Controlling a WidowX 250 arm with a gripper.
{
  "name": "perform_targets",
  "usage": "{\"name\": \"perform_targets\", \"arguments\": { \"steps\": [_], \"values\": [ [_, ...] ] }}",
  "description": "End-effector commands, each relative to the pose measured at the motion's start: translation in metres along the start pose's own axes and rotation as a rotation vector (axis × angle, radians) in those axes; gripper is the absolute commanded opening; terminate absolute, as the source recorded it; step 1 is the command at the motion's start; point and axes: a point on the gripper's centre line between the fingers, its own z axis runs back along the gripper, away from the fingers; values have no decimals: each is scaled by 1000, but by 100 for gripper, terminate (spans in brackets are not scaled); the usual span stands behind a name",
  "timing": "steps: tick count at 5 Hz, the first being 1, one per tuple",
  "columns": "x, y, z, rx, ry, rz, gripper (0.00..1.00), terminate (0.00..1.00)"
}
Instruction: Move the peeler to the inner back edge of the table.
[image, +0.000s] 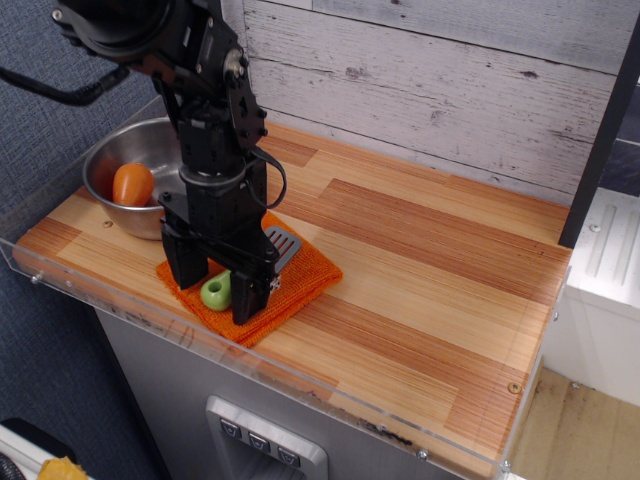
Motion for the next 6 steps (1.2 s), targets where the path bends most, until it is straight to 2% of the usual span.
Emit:
{"name": "perform_targets", "arguments": {
  "steps": [1, 2, 3, 4, 5, 6],
  "values": [
    [7, 6, 5, 11, -22, -7, 0, 0],
    [7, 5, 6, 13, -14, -17, 0, 0],
    [4, 5, 19, 9, -34, -14, 0, 0],
    [4, 1, 59, 7, -57, -11, 0, 0],
    [19, -12, 108, 116, -131, 22, 0, 0],
    [60, -43, 123, 57, -110, 69, 0, 0]
  ]
}}
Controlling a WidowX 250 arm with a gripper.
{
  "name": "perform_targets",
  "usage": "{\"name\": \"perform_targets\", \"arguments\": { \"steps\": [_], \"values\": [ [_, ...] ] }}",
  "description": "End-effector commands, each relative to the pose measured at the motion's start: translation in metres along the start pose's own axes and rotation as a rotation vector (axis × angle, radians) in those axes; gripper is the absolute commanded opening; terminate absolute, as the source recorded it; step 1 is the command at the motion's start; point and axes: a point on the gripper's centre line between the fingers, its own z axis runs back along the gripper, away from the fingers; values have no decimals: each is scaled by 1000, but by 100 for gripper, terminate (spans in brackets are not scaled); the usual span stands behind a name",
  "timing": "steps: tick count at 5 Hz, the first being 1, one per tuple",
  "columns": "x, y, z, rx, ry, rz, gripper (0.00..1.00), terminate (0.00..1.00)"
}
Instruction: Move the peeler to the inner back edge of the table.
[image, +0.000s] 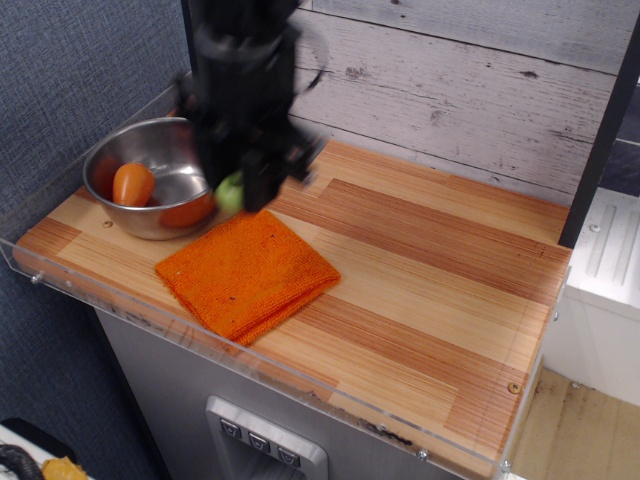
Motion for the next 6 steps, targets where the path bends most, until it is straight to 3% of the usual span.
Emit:
{"name": "perform_targets", "arguments": {
  "steps": [1, 2, 3, 5, 6],
  "values": [
    [73, -58, 15, -55, -9, 106, 0, 0],
    [89, -75, -6, -63, 32, 134, 0, 0],
    [92, -79, -26, -30, 42, 176, 0, 0],
    [109, -94, -60, -12, 64, 69, 0, 0],
    [112, -106, -66, -10, 68, 40, 0, 0]
  ]
}}
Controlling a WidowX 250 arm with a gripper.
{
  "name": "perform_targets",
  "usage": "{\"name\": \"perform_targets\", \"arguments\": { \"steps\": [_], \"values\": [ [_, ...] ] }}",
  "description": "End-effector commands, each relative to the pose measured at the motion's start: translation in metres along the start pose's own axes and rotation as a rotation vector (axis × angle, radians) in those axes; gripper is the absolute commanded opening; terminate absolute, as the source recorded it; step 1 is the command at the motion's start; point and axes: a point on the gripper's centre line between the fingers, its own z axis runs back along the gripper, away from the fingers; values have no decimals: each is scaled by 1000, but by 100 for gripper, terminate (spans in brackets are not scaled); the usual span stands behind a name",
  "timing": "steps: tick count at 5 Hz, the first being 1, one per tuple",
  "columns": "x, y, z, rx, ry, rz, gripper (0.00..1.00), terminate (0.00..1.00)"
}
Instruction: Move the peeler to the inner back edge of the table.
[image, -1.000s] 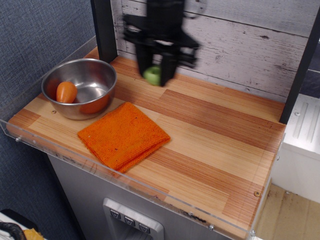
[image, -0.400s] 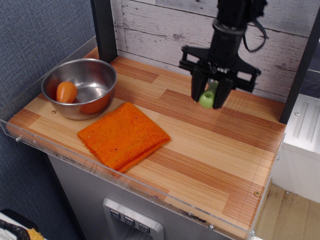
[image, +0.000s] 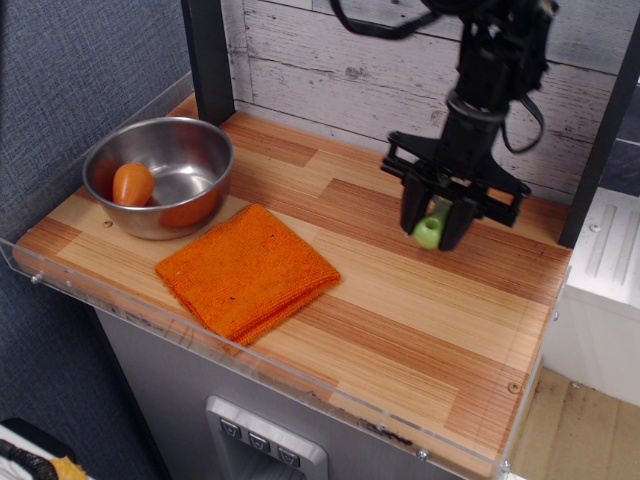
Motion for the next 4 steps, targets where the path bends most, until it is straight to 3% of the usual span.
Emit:
{"name": "perform_targets", "arguments": {
  "steps": [1, 2, 3, 4],
  "values": [
    [7, -11, 10, -2, -40, -33, 0, 0],
    [5, -8, 17, -7, -43, -30, 100, 0],
    [3, -4, 30, -26, -73, -13, 100, 0],
    [-12, 16, 73, -48, -120, 26, 100, 0]
  ]
}}
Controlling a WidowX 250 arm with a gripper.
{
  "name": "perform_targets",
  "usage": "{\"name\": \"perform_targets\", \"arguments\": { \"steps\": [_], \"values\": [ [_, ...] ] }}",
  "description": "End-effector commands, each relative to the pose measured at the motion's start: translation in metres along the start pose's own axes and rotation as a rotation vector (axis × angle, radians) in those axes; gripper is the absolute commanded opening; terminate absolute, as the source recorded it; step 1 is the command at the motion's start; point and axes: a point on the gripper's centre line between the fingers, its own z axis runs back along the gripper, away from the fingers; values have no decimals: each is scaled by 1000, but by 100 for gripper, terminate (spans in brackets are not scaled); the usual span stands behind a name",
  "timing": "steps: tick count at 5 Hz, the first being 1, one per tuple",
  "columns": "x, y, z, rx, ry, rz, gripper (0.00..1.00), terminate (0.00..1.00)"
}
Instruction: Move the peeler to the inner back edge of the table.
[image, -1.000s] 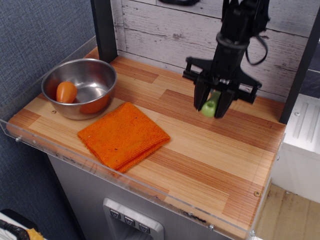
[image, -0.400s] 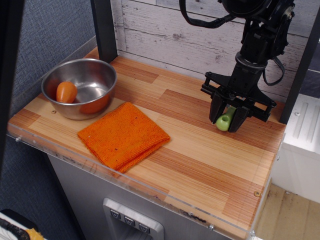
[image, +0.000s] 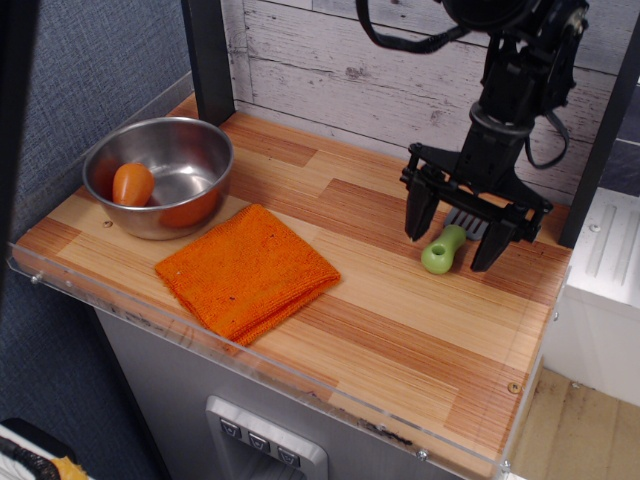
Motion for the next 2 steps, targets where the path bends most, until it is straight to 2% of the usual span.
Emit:
{"name": "perform_targets", "arguments": {
  "steps": [1, 2],
  "values": [
    [-44, 58, 109, -66, -173, 121, 100, 0],
    [-80, 90, 143, -101, -196, 214, 100, 0]
  ]
}}
